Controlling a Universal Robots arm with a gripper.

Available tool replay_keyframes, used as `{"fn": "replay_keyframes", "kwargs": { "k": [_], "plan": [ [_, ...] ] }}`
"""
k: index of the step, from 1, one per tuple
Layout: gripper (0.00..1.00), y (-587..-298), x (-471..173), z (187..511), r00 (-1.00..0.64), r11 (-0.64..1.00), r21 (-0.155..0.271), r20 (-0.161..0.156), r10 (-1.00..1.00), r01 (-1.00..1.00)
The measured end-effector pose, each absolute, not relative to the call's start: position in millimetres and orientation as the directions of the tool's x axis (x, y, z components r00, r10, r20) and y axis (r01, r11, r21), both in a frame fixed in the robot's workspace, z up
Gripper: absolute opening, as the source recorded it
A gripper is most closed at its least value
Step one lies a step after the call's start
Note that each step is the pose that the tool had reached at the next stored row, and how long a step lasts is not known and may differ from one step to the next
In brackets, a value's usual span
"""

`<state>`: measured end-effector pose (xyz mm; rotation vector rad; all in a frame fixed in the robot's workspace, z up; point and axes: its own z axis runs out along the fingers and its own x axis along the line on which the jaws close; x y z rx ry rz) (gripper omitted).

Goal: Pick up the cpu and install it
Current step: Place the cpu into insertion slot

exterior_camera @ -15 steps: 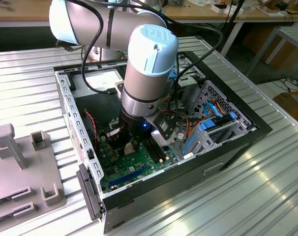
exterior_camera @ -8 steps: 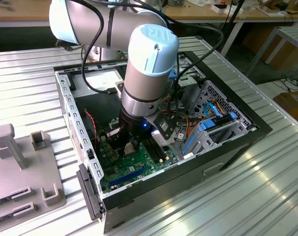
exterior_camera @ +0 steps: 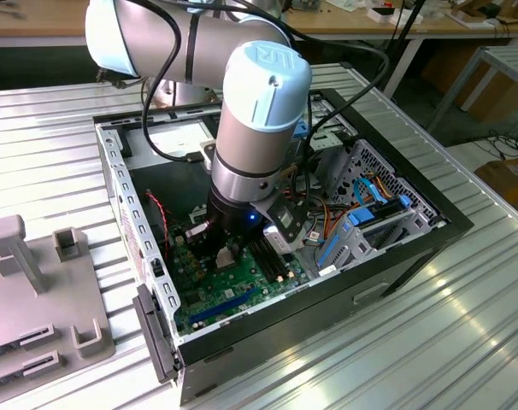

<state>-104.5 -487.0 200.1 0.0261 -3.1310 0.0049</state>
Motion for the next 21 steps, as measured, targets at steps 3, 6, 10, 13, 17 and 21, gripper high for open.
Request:
{"fn": "replay_keyframes", "kwargs": {
  "k": [3,6,10,13,17,21],
  "plan": [
    [0.47,-487.0,-104.5,199.4,-1.0,1.0,-0.003,0.011,-0.017,-0.017],
    [0.47,-487.0,-104.4,198.6,-1.0,1.0,-0.003,0.011,-0.017,-0.017],
    [0.47,-487.0,-104.4,196.8,-1.0,1.0,-0.003,0.011,-0.017,-0.017],
    [0.47,-487.0,-104.1,195.9,-1.0,1.0,-0.003,0.012,-0.016,-0.017],
    [0.47,-487.0,-103.8,195.7,-1.0,1.0,-0.003,0.011,-0.017,-0.017],
    [0.47,-487.0,-103.8,195.7,-1.0,1.0,-0.003,0.011,-0.017,-0.017]
  ]
}}
